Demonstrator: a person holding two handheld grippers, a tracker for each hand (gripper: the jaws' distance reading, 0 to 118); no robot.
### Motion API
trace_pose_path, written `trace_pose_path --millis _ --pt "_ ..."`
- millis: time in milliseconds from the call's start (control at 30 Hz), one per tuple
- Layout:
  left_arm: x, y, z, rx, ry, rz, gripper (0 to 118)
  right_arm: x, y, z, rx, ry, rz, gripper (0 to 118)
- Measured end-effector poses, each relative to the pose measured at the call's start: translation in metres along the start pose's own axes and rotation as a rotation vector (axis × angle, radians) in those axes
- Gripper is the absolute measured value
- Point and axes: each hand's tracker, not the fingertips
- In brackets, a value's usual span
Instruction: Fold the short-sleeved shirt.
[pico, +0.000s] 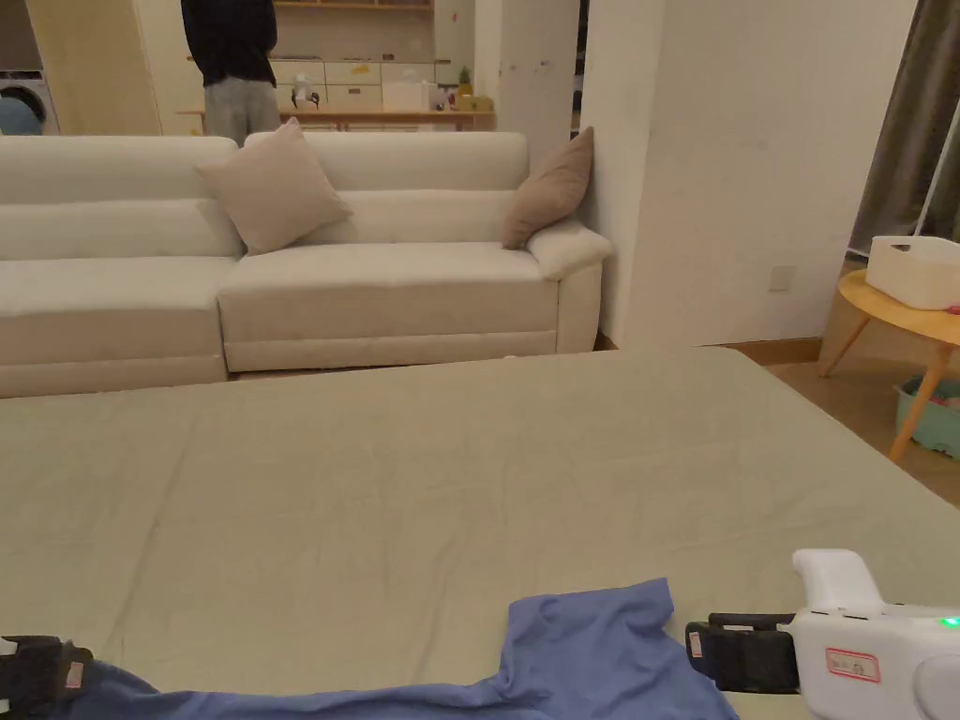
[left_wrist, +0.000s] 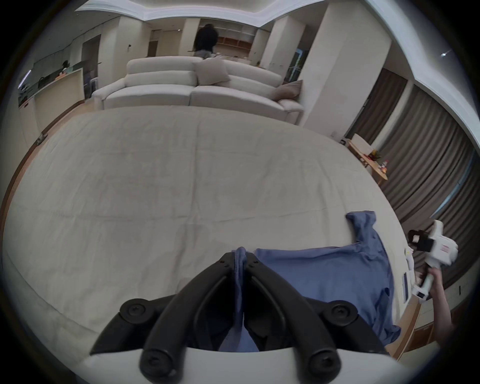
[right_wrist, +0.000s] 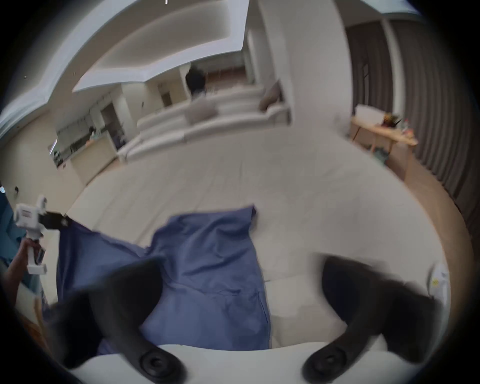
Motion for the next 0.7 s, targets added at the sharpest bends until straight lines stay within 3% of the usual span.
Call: trace_pose_path --millis 33,100,167,233,267,300,333,367,400,433,500,633,700 --pt "0.004 0.000 0.003 -0.003 -0.013 0.014 4 0.004 0.006 -0.008 0.010 -0.029 0.021 112" --pt "0.009 0.002 0.011 0.014 -0.009 0.014 4 0.009 0.018 -0.047 -0.117 -0.005 0.012 112" --pt "0.007 0.002 0.012 0.016 -0.007 0.010 4 0.010 0.015 -0.075 -0.197 -0.063 0.017 111" --pt "0.008 -0.001 0.012 -0.001 0.029 -0.010 4 -0.005 0.003 -0.102 -0.331 -0.100 0.011 96" --pt "-0.001 -0.001 0.009 -0.017 0.016 0.004 4 -0.018 -0.011 -0.105 -0.361 -0.156 0.047 96" --pt "-0.001 -0.004 0.009 -0.016 0.013 0.013 4 -0.030 -0.012 -0.090 -0.208 -0.191 0.162 88" --pt "-0.001 -0.006 0.009 -0.015 0.017 0.017 4 -0.040 -0.014 -0.083 -0.228 -0.180 0.174 67" --pt "0.000 -0.009 0.008 -0.017 0.025 0.016 4 -0.045 -0.018 -0.077 -0.232 -0.116 0.091 44" --pt "-0.005 -0.010 0.005 -0.015 0.028 0.021 4 -0.050 -0.022 -0.072 -0.215 -0.112 0.053 25" --pt "-0.006 -0.012 0.004 -0.017 0.028 0.030 4 -0.054 -0.027 -0.071 -0.217 -0.115 0.081 2" --pt "-0.006 -0.016 0.005 -0.018 0.033 0.063 4 -0.053 -0.027 -0.069 -0.148 -0.159 0.149 3" --pt "-0.006 -0.017 0.037 0.086 0.085 0.059 4 -0.057 -0.020 -0.004 0.122 -0.081 -0.018 3" --pt "0.003 -0.012 0.067 0.151 0.084 0.015 4 -0.068 -0.009 0.045 0.283 -0.068 -0.019 3"
